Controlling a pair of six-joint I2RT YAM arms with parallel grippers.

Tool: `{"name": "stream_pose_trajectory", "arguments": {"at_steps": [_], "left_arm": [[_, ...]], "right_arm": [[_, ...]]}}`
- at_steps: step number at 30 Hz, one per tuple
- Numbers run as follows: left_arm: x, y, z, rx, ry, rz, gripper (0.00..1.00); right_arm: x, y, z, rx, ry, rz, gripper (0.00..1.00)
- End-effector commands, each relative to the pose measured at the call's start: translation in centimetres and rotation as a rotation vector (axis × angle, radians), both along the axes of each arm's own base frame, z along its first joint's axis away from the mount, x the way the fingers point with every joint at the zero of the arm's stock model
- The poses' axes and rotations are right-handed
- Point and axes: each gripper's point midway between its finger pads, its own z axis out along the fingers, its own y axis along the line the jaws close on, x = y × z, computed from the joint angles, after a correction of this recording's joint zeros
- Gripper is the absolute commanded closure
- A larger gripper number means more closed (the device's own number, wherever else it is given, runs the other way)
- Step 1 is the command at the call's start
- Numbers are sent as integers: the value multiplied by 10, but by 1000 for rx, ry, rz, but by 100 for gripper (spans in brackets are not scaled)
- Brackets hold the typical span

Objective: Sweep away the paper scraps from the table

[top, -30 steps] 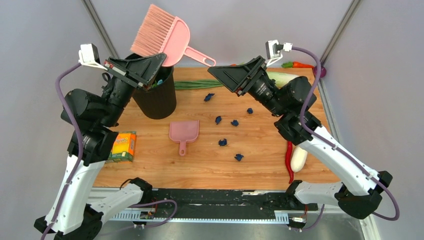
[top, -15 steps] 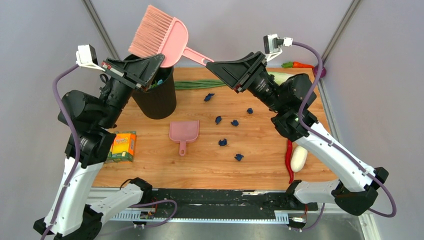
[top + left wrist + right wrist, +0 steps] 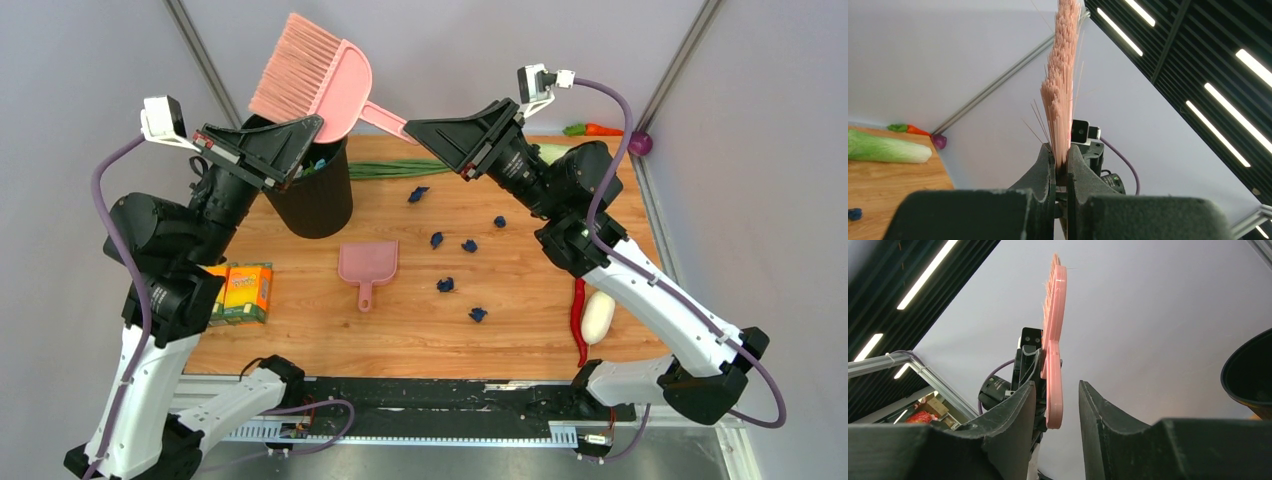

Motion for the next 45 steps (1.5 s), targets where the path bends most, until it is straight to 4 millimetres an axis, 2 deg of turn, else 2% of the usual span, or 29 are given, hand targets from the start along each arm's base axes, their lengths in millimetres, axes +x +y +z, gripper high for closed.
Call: {"name": "stream_pose_trajectory", "arguments": {"at_steps": [1,15,19,24,29,30,31,32,37,41,43,44,45], "left_arm": [[-9,2,10,5,-68,-2,100],[-8,5,9,15,-78,24,100],[-8,5,8,23,-80,26,100],[-6,2,6,31,-78,19,100],[-4,2,3,55,-76,30,99],[-2,3,1,75,-43,38,52],[4,6,-4,106,-21,73,31],[5,8,-8,139,9,90,28],[11,31,-32,330,80,237,28],[11,43,-75,517,194,282,27],[8,48,-109,640,281,272,27],[8,52,-119,688,299,284,27],[5,56,-139,750,357,276,27]], "right_arm": [[-13,-7,24,54,-46,20,61],[-13,2,20,45,-34,26,67],[-12,2,19,42,-32,22,75],[-12,4,17,34,-29,27,99],[-13,7,13,27,-20,30,100],[-13,6,12,25,-15,26,100],[-11,6,10,21,-11,16,100],[-9,4,8,12,-2,1,100],[4,-13,-2,-65,40,-124,100],[23,-37,-22,-151,117,-234,100],[30,-52,-33,-197,157,-285,100],[34,-59,-39,-230,172,-307,100],[41,-68,-46,-266,201,-365,100]]}}
